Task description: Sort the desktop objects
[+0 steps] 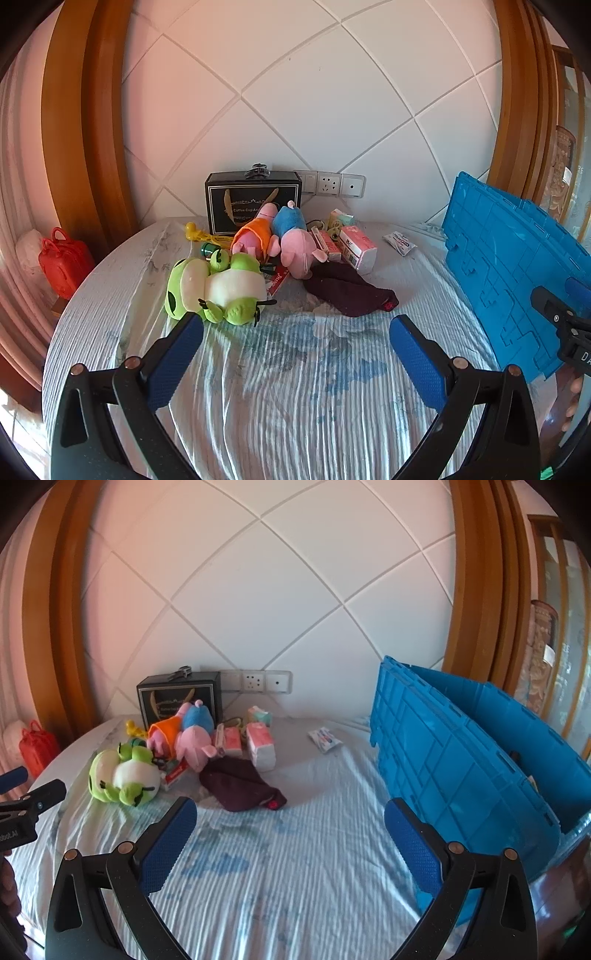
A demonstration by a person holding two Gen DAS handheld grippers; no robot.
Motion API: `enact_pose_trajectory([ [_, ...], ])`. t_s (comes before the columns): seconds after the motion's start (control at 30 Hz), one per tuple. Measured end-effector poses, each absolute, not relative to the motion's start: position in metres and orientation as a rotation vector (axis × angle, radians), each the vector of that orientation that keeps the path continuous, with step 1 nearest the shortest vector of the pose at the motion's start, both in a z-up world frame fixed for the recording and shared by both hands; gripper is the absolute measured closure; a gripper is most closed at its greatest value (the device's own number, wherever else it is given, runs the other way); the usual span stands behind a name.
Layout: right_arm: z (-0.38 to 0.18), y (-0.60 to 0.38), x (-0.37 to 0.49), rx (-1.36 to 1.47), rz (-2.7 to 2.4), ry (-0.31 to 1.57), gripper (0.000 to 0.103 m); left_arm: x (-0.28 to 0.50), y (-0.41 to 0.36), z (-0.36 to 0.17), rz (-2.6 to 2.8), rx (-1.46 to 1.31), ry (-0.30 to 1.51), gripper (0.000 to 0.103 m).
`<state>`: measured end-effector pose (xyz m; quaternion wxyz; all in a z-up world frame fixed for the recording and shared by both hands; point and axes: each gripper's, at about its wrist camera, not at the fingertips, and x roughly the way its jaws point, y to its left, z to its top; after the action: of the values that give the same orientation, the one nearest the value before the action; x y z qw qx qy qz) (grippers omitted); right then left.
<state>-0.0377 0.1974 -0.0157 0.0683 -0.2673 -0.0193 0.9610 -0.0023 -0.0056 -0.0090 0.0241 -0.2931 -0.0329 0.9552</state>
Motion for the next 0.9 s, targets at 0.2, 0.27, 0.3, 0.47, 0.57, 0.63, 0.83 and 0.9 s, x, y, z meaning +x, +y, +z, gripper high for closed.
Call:
enact_pose_trajectory([
  [0.2,-0.018,0.201,-0.043,-0.816,2.890,-0.052,0.000,-0.008,-0.005,-0.009,2.962,-0.910,-0.099,0.001],
  [0.27,-0.018,0.202,-0.045,-0.820,2.889,-0.055,0.000,-0.009,-0.003,-0.010,2.959,-0.914,-0.086,0.001],
  [0.3,-0.019,0.203,-0.046,-0.822,2.890,-0.056,0.000,-0.011,-0.003,-0.011,2.957,-0.916,-0.081,0.001],
  [0.47,-0.022,0.205,-0.055,-0.849,2.888,-0.069,0.000,-0.019,0.001,-0.015,2.949,-0.949,-0.093,0.001],
  [0.57,-0.024,0.208,-0.061,-0.868,2.888,-0.083,0.000,-0.026,0.004,-0.019,2.948,-0.978,-0.104,0.001],
  [0.63,-0.026,0.210,-0.066,-0.882,2.889,-0.090,0.000,-0.031,0.006,-0.022,2.950,-0.989,-0.106,0.001],
  [0.83,-0.033,0.220,-0.087,-0.931,2.884,-0.105,0.000,-0.050,0.014,-0.032,2.943,-1.058,-0.108,0.001],
  [0.9,-0.035,0.223,-0.096,-0.944,2.882,-0.111,0.000,-0.060,0.016,-0.037,2.943,-1.086,-0.104,0.001],
])
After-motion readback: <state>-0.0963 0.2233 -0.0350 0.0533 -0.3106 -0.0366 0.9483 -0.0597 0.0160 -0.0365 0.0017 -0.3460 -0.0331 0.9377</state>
